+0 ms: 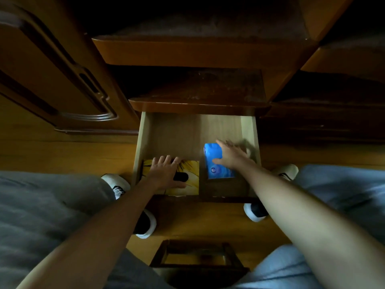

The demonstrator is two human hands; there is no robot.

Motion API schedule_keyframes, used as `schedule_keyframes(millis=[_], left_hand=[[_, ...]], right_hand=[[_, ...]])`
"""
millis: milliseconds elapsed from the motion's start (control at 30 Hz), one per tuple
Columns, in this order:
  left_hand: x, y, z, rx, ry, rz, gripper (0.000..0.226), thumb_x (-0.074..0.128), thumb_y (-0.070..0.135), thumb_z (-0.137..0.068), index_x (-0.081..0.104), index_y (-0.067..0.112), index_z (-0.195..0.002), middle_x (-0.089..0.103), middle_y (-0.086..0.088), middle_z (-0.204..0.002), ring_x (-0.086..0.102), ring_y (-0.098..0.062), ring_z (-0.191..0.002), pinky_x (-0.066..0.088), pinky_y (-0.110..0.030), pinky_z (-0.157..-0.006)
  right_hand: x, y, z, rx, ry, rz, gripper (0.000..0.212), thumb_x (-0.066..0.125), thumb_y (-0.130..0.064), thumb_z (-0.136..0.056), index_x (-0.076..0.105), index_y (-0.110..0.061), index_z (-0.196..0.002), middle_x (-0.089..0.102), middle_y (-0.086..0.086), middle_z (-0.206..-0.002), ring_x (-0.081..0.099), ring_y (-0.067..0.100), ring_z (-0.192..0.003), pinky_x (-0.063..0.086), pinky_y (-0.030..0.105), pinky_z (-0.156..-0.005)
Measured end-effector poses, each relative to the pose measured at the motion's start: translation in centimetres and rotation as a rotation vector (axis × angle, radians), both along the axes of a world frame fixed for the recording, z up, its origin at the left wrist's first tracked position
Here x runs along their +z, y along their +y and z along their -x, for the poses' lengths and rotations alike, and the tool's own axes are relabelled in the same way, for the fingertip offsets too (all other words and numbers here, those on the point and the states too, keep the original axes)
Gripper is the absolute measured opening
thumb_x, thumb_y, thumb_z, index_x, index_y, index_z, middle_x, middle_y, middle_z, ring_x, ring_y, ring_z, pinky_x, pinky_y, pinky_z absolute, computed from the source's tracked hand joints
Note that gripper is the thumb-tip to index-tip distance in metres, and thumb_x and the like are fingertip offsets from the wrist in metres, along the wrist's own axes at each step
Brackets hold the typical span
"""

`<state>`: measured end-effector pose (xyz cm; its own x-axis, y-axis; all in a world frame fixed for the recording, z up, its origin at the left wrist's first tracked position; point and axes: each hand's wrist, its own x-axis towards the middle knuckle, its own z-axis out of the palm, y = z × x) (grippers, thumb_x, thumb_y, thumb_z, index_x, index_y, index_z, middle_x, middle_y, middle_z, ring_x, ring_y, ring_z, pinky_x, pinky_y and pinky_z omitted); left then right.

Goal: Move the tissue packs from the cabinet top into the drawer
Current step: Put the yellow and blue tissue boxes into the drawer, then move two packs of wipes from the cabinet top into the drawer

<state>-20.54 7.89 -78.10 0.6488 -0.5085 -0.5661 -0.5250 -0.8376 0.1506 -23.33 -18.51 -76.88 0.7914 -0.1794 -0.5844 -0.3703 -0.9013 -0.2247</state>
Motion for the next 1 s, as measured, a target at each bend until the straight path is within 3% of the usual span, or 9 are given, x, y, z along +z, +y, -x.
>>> schedule_keyframes(millis=[100, 200, 300, 533, 633, 700, 767, 900, 1000], left_hand=[[-0.2, -0.4, 0.0, 0.007, 0.013, 0.014, 0.11, 0.066, 0.075, -0.074, 0.014, 0.027, -0.158, 0.032, -0.009, -0.156, 0.026, -0.034, -0.145, 0.019, -0.058, -0.119], [0.0, -0.5, -0.2, 0.024, 0.052, 0.036, 0.107, 0.071, 0.071, -0.071, 0.018, 0.033, -0.155, 0.035, -0.007, -0.155, 0.028, -0.033, -0.143, 0.02, -0.06, -0.117], [0.4, -0.7, -0.5, 0.028, 0.08, 0.01, 0.108, 0.073, 0.071, -0.068, 0.02, 0.034, -0.154, 0.034, -0.006, -0.156, 0.029, -0.033, -0.143, 0.02, -0.061, -0.117], [1.0, -0.6, 0.2, -0.044, 0.027, -0.026, 0.109, 0.067, 0.072, -0.076, 0.011, 0.029, -0.158, 0.029, -0.01, -0.159, 0.026, -0.034, -0.146, 0.019, -0.06, -0.118], [2.6, -1.0, 1.0, -0.13, -0.063, -0.055, 0.107, 0.062, 0.065, -0.085, -0.001, 0.024, -0.16, 0.011, -0.013, -0.166, 0.014, -0.035, -0.152, 0.017, -0.059, -0.121], [5.4, -2.1, 0.6, -0.168, -0.156, -0.012, 0.094, 0.057, 0.057, -0.093, 0.001, 0.023, -0.16, 0.021, -0.013, -0.164, 0.028, -0.034, -0.148, 0.03, -0.054, -0.117], [9.6, -3.4, -0.4, -0.166, -0.253, 0.093, 0.073, 0.05, 0.047, -0.099, 0.015, 0.024, -0.158, 0.044, -0.009, -0.151, 0.054, -0.029, -0.127, 0.051, -0.046, -0.096], [21.2, -4.4, -3.4, -0.204, -0.659, 0.506, 0.038, 0.053, 0.034, -0.099, 0.057, 0.023, -0.136, 0.058, -0.001, -0.133, 0.063, -0.023, -0.113, 0.058, -0.037, -0.074], [30.5, -4.3, -5.8, -0.367, -1.032, 0.888, 0.027, 0.053, 0.023, -0.1, 0.065, 0.009, -0.12, 0.058, -0.012, -0.131, 0.06, -0.03, -0.112, 0.051, -0.038, -0.082]], right_hand=[[-0.8, 1.2, 0.9, -0.052, 0.025, -0.059, 0.085, 0.074, -0.049, -0.087, 0.031, -0.024, -0.156, 0.039, 0.012, -0.153, 0.052, 0.032, -0.129, 0.047, 0.04, -0.092], [-1.3, 2.7, 2.7, 0.07, 0.07, -0.095, 0.081, 0.076, -0.05, -0.085, 0.037, -0.018, -0.149, 0.044, 0.011, -0.147, 0.052, 0.03, -0.127, 0.046, 0.045, -0.102], [-1.3, 2.9, 3.3, 0.064, 0.047, -0.103, 0.078, 0.077, -0.05, -0.084, 0.04, -0.017, -0.145, 0.046, 0.011, -0.144, 0.053, 0.028, -0.123, 0.046, 0.044, -0.1], [-1.6, 3.8, 4.5, 0.059, 0.01, -0.027, 0.089, 0.072, -0.053, -0.089, 0.024, -0.024, -0.158, 0.035, 0.011, -0.157, 0.05, 0.033, -0.133, 0.046, 0.047, -0.101], [-0.7, 4.6, 5.4, 0.014, -0.037, -0.019, 0.106, 0.075, -0.05, -0.086, 0.006, -0.025, -0.163, 0.016, 0.01, -0.168, 0.028, 0.035, -0.15, 0.035, 0.055, -0.114], [1.1, 4.7, 5.1, 0.033, -0.122, -0.005, 0.103, 0.072, -0.05, -0.088, 0.007, -0.023, -0.163, 0.011, 0.008, -0.17, 0.019, 0.033, -0.154, 0.029, 0.056, -0.117], [4.4, 4.0, 3.6, 0.046, -0.2, -0.032, 0.084, 0.067, -0.048, -0.093, 0.022, -0.023, -0.16, 0.026, 0.006, -0.166, 0.033, 0.031, -0.148, 0.036, 0.051, -0.113], [15.4, 1.5, 0.5, 0.075, -0.67, -0.102, 0.043, 0.064, -0.032, -0.097, 0.056, -0.029, -0.139, 0.06, -0.002, -0.137, 0.06, 0.017, -0.123, 0.05, 0.031, -0.097], [24.4, -0.1, -0.9, 0.199, -1.251, 0.021, 0.032, 0.061, -0.018, -0.095, 0.062, -0.02, -0.127, 0.066, -0.004, -0.118, 0.061, 0.012, -0.11, 0.042, 0.014, -0.089]])
